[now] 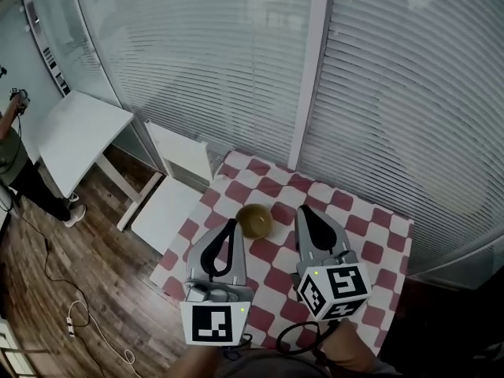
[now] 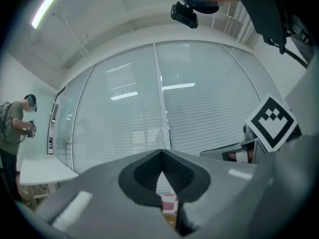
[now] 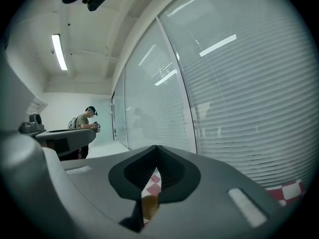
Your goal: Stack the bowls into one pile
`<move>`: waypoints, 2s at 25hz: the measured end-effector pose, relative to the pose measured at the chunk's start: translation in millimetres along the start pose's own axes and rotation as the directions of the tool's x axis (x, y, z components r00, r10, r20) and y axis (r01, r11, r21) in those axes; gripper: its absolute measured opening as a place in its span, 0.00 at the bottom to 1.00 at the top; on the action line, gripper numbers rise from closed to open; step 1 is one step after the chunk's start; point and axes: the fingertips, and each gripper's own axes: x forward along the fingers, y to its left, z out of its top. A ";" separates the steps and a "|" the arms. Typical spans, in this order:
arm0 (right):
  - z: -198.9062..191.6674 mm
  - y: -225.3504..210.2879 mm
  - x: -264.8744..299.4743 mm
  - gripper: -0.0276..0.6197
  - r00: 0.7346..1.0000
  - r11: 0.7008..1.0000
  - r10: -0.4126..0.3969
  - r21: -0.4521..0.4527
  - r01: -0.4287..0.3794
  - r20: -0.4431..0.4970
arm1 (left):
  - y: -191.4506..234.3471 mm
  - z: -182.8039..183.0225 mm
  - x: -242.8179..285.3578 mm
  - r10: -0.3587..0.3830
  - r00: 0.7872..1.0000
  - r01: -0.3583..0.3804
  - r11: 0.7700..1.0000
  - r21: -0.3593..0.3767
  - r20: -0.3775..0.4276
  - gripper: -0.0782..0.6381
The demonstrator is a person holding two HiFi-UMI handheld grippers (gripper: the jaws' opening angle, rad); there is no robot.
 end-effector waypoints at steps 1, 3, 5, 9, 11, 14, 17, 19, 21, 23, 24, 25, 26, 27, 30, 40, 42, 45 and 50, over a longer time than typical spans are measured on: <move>1.9 2.4 -5.0 0.08 1.000 1.000 0.006 -0.008 -0.006 0.007 | -1.3 4.0 -0.7 0.002 1.000 -0.002 1.000 0.008 0.005 0.11; 5.6 5.6 -13.6 0.08 1.000 1.000 0.017 -0.024 -0.016 0.017 | -3.9 11.3 -1.2 0.005 1.000 -0.005 1.000 0.020 0.016 0.11; 8.1 8.0 -20.2 0.08 0.999 0.999 0.024 -0.040 -0.023 0.023 | -6.2 18.8 -1.3 0.006 0.999 -0.007 1.000 0.029 0.031 0.11; 7.4 11.5 -30.9 0.08 0.999 0.998 0.028 -0.055 -0.027 0.022 | -10.6 25.5 -5.0 0.002 1.000 -0.004 0.999 0.044 0.027 0.11; 5.2 12.2 -35.8 0.08 0.999 0.998 0.025 -0.059 -0.024 0.021 | -12.6 24.1 -8.1 0.000 1.000 -0.001 0.999 0.043 0.018 0.11; 5.1 12.2 -36.0 0.08 0.999 0.997 0.027 -0.076 -0.024 0.039 | -11.0 21.6 -8.2 0.006 1.000 -0.007 0.999 0.045 0.023 0.11; 6.3 12.8 -36.5 0.08 0.998 0.996 0.028 -0.085 -0.023 0.052 | -9.6 22.1 -7.7 0.010 0.999 -0.012 0.999 0.045 0.033 0.11; 5.3 13.8 -39.6 0.08 0.998 0.996 0.028 -0.091 -0.023 0.048 | -11.0 21.6 -8.6 0.006 0.999 -0.007 0.999 0.040 0.032 0.11; 5.5 15.6 -41.3 0.08 0.998 0.995 0.030 -0.101 -0.026 0.046 | -11.9 22.1 -9.1 0.001 0.999 -0.002 0.999 0.042 0.033 0.11; 6.4 17.3 -42.1 0.08 0.998 0.993 0.034 -0.113 -0.028 0.046 | -12.6 22.8 -9.6 -0.001 0.999 0.000 0.999 0.039 0.033 0.11; 6.7 17.9 -42.5 0.08 0.998 0.993 0.036 -0.115 -0.031 0.047 | -13.0 23.0 -10.0 -0.003 0.999 0.001 0.999 0.040 0.034 0.11; 7.1 18.5 -43.0 0.08 0.998 0.993 0.039 -0.114 -0.033 0.050 | -13.2 23.1 -10.5 -0.004 0.999 0.002 0.999 0.042 0.035 0.11; 7.5 19.0 -43.4 0.08 0.998 0.993 0.042 -0.113 -0.036 0.054 | -13.3 23.0 -10.9 -0.004 0.999 0.003 0.999 0.043 0.036 0.11; 8.0 19.5 -43.7 0.08 0.997 0.993 0.045 -0.114 -0.038 0.059 | -13.1 22.8 -11.2 -0.004 0.999 0.002 0.999 0.042 0.037 0.11; 8.5 20.4 -43.3 0.08 0.997 0.993 0.049 -0.114 -0.041 0.065 | -12.5 22.9 -11.9 -0.003 0.999 0.001 0.999 0.040 0.038 0.11; 7.7 24.2 -43.8 0.08 0.997 0.993 0.047 -0.107 -0.041 0.055 | -11.3 23.5 -15.0 -0.002 0.999 0.001 0.999 0.037 0.034 0.11; 7.9 25.1 -44.0 0.08 0.998 0.994 0.045 -0.105 -0.040 0.053 | -10.7 24.4 -15.8 -0.002 0.999 0.001 0.999 0.037 0.035 0.11; 6.8 26.1 -42.6 0.08 0.998 0.994 0.045 -0.105 -0.040 0.049 | -8.9 23.2 -15.9 -0.001 1.000 0.000 0.999 0.036 0.032 0.11; 2.2 28.3 -40.2 0.08 0.998 0.994 0.049 -0.104 -0.044 0.044 | -5.7 18.9 -16.8 0.003 1.000 -0.004 0.999 0.034 0.027 0.11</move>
